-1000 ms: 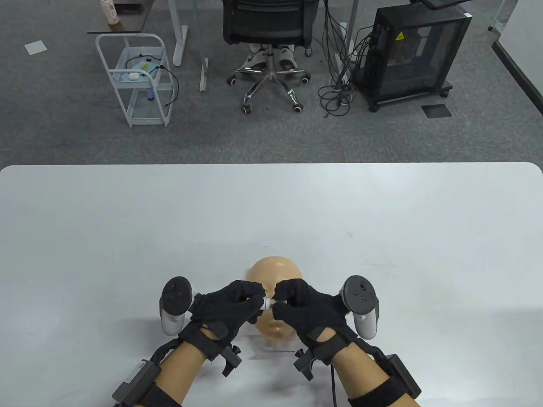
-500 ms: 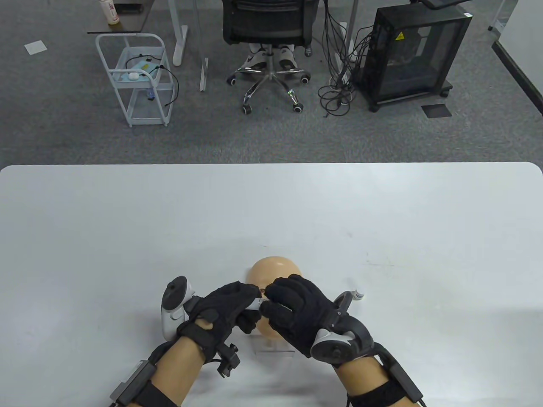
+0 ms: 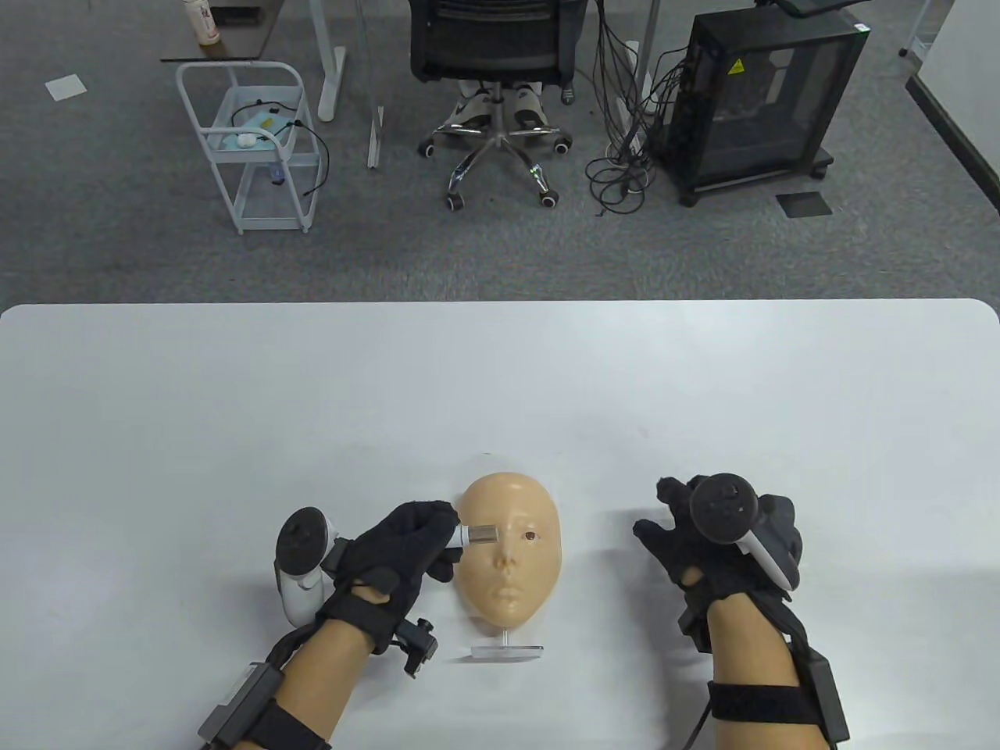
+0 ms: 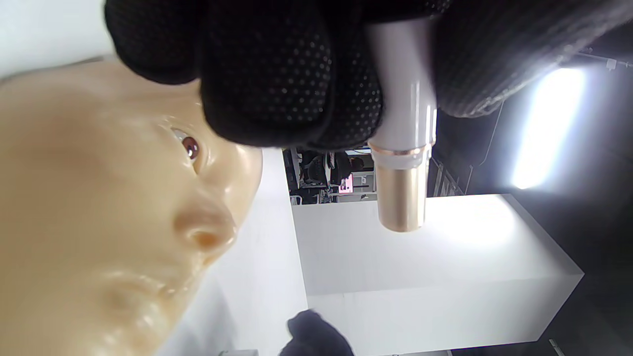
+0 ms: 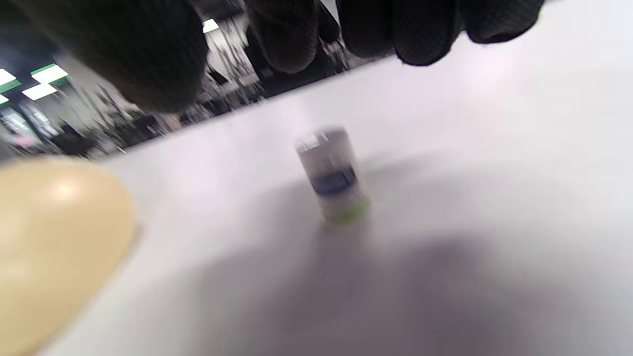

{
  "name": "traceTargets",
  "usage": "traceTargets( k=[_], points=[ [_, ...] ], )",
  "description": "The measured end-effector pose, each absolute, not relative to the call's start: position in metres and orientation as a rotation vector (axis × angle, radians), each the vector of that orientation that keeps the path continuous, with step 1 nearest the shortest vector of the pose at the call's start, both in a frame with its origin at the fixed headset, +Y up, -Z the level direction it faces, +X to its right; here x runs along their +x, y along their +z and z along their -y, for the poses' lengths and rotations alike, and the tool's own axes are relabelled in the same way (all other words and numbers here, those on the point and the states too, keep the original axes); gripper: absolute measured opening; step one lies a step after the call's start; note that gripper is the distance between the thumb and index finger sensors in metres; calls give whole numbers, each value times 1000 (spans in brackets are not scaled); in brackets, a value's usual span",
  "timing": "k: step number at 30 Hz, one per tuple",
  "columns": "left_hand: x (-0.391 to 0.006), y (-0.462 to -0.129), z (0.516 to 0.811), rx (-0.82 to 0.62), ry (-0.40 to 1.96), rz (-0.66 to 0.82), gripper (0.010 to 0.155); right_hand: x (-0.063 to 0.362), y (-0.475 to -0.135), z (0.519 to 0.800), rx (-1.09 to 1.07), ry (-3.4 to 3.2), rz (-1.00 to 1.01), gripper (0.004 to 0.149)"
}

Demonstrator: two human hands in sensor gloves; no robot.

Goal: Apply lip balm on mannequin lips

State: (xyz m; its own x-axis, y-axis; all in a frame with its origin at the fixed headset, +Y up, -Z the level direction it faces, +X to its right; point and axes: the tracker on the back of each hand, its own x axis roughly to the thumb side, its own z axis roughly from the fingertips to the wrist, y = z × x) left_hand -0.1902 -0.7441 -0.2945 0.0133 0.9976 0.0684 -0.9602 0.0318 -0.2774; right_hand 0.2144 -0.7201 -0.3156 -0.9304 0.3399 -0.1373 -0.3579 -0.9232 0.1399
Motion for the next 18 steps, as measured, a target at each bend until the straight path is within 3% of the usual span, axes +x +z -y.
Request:
traceTargets(
  k=[6,11,16,18],
  points=[
    [-191,-295,743,-162,1509,283,47,210,-327,740,-237,2822,-365,70],
    [-191,-295,744,-168,1502,286,47,210,-330,741,-238,2808,-302,56],
    [-189,-295,744,-182,1501,299,47,201,-324,727,-139,2763,-178,56],
    [-187,-295,744,-187,1500,305,47,194,-317,720,-7,2514,-108,56]
  ],
)
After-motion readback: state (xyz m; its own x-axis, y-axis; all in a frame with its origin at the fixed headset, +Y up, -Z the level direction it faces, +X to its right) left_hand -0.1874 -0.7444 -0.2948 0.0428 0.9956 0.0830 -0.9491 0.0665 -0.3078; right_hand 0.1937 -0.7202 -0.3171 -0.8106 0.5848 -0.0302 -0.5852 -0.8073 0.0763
